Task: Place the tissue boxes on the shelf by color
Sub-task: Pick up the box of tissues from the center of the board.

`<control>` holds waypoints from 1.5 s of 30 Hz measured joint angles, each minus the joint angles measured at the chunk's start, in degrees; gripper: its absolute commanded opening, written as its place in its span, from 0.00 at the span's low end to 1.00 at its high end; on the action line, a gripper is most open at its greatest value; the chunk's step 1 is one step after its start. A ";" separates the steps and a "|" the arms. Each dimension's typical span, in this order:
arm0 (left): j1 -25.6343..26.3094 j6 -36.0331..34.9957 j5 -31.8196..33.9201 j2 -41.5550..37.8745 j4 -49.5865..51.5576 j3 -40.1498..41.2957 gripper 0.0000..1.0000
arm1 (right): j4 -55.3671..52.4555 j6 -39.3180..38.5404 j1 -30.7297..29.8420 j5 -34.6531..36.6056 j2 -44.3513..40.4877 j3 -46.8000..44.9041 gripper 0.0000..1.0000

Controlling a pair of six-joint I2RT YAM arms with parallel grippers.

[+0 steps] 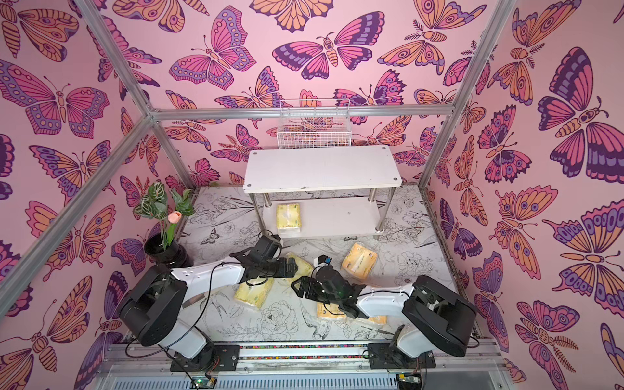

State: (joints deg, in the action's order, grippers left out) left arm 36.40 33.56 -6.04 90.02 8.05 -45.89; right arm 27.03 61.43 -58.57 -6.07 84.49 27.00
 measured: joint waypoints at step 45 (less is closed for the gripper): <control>-2.75 6.56 -6.54 4.50 -6.12 -1.88 1.00 | 5.90 10.32 1.92 3.87 7.45 0.24 0.08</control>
State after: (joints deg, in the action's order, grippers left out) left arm 33.65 40.12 -12.58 94.52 1.93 -47.77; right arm 32.93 71.75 -56.64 -2.20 91.94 27.24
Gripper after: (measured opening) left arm 0.998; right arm 0.124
